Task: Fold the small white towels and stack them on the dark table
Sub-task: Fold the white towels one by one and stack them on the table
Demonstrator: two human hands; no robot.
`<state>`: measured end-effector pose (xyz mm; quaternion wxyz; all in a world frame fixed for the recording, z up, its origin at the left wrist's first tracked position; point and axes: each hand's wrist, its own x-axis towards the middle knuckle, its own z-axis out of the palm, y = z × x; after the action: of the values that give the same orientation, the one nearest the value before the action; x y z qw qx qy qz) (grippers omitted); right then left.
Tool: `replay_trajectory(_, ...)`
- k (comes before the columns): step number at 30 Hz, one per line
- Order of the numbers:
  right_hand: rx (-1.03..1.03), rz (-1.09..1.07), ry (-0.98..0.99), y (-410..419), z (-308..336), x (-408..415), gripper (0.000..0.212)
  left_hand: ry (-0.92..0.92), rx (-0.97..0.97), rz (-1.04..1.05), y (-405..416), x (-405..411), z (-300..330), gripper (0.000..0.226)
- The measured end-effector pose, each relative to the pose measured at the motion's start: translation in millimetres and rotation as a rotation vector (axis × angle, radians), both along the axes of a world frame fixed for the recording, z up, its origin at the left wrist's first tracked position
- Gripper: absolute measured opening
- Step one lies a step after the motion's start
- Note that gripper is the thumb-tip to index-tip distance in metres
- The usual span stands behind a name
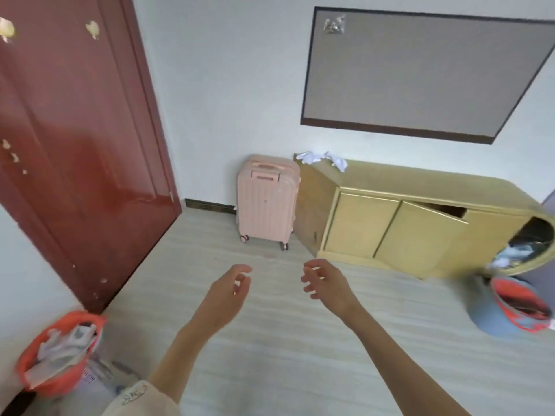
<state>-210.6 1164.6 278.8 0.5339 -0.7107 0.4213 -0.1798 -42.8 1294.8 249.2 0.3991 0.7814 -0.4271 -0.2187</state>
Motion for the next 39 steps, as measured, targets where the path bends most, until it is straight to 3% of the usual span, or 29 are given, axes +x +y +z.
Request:
replay_trajectory(7,0.025,-0.113,-0.016,-161,-7,-25,0.017,-0.018,0.021,-0.114,-173,-2,-3,0.015)
replay_trajectory(15,-0.026,-0.142,-0.010,-377,-9,12,0.017,0.043,0.005,-0.125,-391,43,-26,0.016)
replay_trajectory(23,-0.002,-0.223,-0.035,-572,0,40,0.015,-0.007,0.022,-0.210,-607,77,-10,0.020)
replay_trajectory(33,0.077,-0.178,0.035,-816,-47,88,0.017,0.075,0.177,-0.156,-834,103,-69,0.023)
replay_trajectory(39,0.132,-0.176,0.066,-945,-56,112,0.016,0.103,0.373,-0.130,-950,125,-105,0.024)
